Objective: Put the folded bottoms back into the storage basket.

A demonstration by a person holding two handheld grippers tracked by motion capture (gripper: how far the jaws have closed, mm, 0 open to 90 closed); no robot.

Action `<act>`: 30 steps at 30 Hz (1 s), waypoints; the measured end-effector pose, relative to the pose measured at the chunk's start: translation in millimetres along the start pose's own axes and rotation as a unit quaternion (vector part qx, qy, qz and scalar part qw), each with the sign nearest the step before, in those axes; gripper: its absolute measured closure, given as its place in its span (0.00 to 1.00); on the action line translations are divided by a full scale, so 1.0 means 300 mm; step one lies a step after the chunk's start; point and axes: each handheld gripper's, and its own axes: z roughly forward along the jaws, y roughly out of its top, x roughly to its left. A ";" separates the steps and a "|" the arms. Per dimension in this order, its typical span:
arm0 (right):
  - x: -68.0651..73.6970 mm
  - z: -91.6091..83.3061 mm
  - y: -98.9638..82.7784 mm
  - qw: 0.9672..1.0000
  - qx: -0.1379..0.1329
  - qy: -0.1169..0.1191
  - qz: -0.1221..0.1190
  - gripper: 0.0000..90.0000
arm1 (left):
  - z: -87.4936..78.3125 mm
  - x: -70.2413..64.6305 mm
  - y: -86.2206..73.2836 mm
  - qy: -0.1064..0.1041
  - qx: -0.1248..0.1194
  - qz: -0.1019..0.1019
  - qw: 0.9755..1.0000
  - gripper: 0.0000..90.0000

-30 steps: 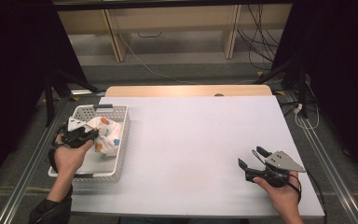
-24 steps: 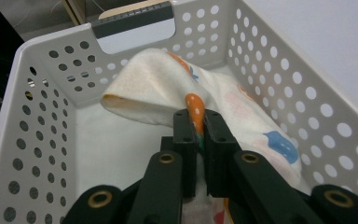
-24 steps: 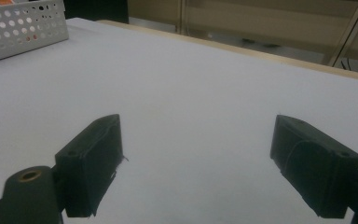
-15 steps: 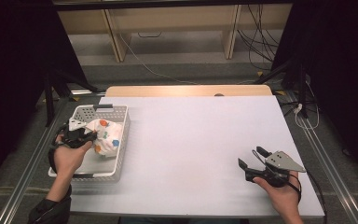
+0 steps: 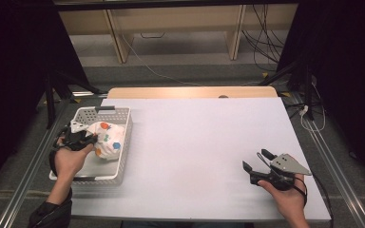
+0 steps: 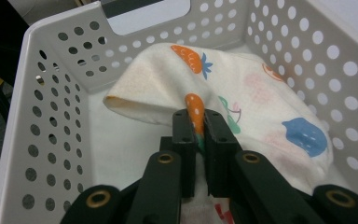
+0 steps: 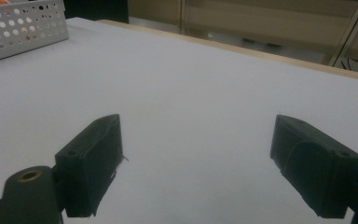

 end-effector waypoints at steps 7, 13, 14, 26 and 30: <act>-0.001 0.002 0.000 1.000 0.000 0.000 -0.002 0.19 | 0.005 0.010 -0.005 0.035 0.014 -0.007 0.999 0.88; 0.000 0.002 0.000 1.000 -0.001 0.001 -0.001 0.19 | -0.004 0.023 -0.004 0.074 0.002 -0.009 0.997 0.72; -0.001 0.002 0.000 1.000 0.000 0.001 -0.002 0.19 | -0.005 0.023 -0.003 0.075 -0.005 -0.012 0.997 0.70; -0.001 0.001 0.001 1.000 -0.002 0.000 0.000 0.19 | -0.040 -0.021 0.037 0.010 -0.089 -0.039 0.995 0.49; -0.001 -0.002 0.003 1.000 0.000 -0.001 -0.002 0.19 | -0.053 -0.050 0.051 -0.037 -0.105 -0.047 0.993 0.44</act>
